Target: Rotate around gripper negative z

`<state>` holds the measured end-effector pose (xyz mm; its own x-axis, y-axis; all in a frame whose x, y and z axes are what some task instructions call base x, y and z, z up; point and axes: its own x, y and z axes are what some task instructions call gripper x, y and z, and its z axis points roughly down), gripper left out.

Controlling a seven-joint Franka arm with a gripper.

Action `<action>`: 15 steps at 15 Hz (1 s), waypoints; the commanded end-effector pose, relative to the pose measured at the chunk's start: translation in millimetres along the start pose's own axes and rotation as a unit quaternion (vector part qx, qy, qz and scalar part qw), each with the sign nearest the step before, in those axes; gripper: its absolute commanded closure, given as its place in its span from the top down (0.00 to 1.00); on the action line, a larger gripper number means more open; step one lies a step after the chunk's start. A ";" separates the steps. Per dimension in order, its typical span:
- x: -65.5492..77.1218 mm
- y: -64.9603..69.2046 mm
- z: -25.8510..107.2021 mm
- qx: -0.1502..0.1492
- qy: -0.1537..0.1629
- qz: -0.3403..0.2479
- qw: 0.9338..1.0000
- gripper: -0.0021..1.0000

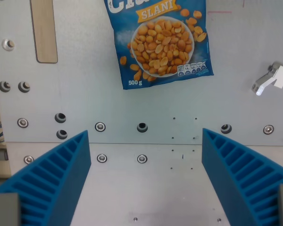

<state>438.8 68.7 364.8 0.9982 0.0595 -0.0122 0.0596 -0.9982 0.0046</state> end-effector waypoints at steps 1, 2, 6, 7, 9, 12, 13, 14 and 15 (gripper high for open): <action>-0.4 0.1 -3.2 0.000 0.004 -0.006 1.000 1.00; -0.4 0.1 -3.2 0.000 0.004 -0.013 1.000 1.00; -0.4 0.1 -3.2 0.000 0.004 -0.040 0.999 1.00; -0.4 0.1 -3.2 0.000 0.004 -0.046 0.999 1.00; -0.4 0.1 -3.2 0.000 0.004 -0.060 0.998 1.00; -0.4 0.1 -3.2 0.000 0.004 -0.080 0.997 1.00; -0.4 0.1 -3.2 0.000 0.004 -0.086 0.996 1.00; -0.4 0.1 -3.2 0.000 0.004 -0.093 0.996 1.00; -0.4 0.1 -3.2 0.000 0.004 -0.100 0.995 1.00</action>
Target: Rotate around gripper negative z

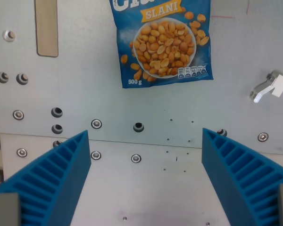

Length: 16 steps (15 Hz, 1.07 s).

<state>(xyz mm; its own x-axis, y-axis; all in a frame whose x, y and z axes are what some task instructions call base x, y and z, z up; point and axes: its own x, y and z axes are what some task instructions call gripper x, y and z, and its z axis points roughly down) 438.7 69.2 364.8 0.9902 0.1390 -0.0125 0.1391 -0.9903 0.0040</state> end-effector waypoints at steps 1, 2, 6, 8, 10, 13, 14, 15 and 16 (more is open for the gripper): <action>-0.4 0.5 -3.3 0.000 0.004 -0.066 0.998 1.00; -0.4 0.5 -3.3 0.000 0.004 -0.073 0.997 1.00; -0.4 0.5 -3.3 -0.001 0.004 -0.100 0.995 1.00; -0.4 0.5 -3.3 -0.001 0.004 -0.113 0.994 1.00; -0.4 0.5 -3.3 -0.001 0.004 -0.126 0.992 1.00; -0.4 0.5 -3.3 -0.001 0.004 -0.146 0.989 1.00; -0.4 0.5 -3.3 -0.001 0.004 -0.152 0.988 1.00; -0.4 0.5 -3.3 -0.001 0.004 -0.159 0.987 1.00; -0.4 0.5 -3.3 -0.001 0.004 -0.166 0.986 1.00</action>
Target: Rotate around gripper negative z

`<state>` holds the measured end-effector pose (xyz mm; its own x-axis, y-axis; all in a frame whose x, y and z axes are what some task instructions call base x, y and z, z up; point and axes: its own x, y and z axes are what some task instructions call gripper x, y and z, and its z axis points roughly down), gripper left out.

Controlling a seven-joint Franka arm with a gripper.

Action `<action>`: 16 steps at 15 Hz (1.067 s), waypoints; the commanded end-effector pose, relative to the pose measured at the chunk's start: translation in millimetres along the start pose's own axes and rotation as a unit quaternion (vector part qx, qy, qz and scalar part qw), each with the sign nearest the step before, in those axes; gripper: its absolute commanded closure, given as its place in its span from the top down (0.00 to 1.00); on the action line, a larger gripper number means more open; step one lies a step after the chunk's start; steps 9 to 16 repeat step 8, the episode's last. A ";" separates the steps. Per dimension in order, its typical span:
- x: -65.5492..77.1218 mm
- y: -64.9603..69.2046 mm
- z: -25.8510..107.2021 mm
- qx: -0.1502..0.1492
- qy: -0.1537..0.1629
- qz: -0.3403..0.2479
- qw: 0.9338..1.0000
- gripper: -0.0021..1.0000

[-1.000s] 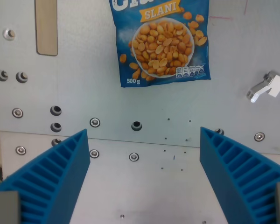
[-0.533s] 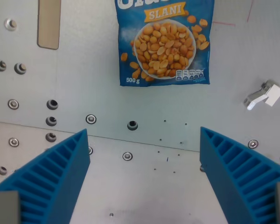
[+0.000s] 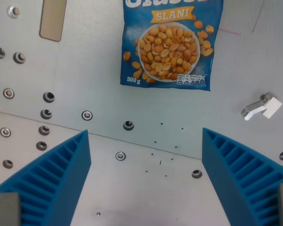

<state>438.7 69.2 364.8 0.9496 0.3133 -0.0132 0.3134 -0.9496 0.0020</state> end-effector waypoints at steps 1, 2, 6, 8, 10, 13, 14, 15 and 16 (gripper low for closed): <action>-0.5 0.5 -3.3 -0.001 0.004 -0.083 0.997 1.00; -0.5 0.5 -3.3 -0.001 0.004 -0.090 0.996 1.00; -0.5 0.5 -3.3 -0.001 0.004 -0.117 0.993 1.00; -0.5 0.5 -3.3 -0.001 0.004 -0.130 0.992 1.00; -0.5 0.5 -3.3 -0.001 0.004 -0.130 0.992 1.00; -0.5 0.5 -3.3 -0.001 0.004 -0.130 0.992 1.00; -0.5 0.5 -3.3 -0.001 0.004 -0.130 0.992 1.00; -0.5 0.5 -3.3 -0.001 0.004 -0.130 0.992 1.00; -0.5 0.5 -3.3 -0.001 0.004 -0.130 0.992 1.00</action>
